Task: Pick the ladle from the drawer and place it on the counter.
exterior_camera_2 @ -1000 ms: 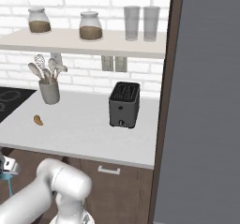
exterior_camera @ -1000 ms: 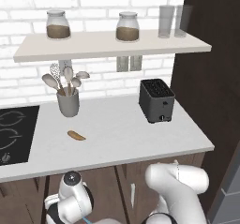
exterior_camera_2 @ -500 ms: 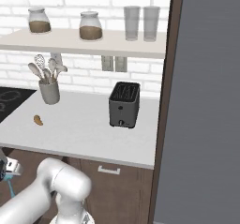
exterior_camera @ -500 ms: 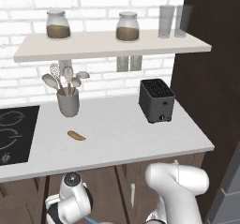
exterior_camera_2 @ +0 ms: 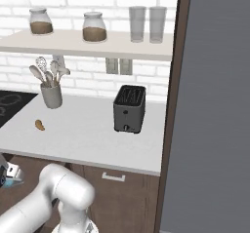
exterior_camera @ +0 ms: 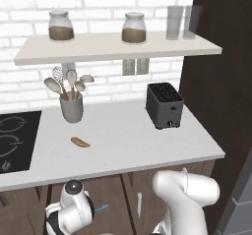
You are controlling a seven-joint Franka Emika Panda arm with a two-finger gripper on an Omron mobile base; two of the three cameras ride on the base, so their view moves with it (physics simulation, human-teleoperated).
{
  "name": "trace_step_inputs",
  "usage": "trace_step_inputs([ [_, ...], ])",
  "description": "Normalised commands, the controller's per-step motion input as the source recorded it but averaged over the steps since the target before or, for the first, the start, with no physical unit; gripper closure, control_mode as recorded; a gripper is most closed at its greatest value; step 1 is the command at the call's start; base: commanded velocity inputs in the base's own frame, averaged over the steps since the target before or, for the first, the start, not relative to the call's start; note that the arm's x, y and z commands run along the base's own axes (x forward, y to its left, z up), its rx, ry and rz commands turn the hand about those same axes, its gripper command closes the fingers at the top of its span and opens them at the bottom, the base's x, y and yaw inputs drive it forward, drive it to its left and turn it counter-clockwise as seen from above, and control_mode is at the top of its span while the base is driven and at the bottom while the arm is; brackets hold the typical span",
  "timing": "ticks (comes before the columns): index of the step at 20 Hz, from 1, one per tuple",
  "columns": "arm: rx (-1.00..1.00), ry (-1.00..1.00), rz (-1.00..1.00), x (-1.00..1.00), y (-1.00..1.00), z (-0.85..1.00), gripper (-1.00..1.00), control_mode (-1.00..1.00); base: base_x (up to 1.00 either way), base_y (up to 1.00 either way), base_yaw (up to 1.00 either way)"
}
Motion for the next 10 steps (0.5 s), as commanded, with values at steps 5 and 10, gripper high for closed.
trace_step_inputs([
  [5, 0.0, 0.0, 0.0, 0.0, 0.0, -0.19, -1.0, -1.0, 0.0, 0.0, 0.0],
  [10, 0.0, 0.0, 0.0, 0.0, 0.0, -0.23, -1.0, -1.0, 0.0, 0.0, 0.0],
])
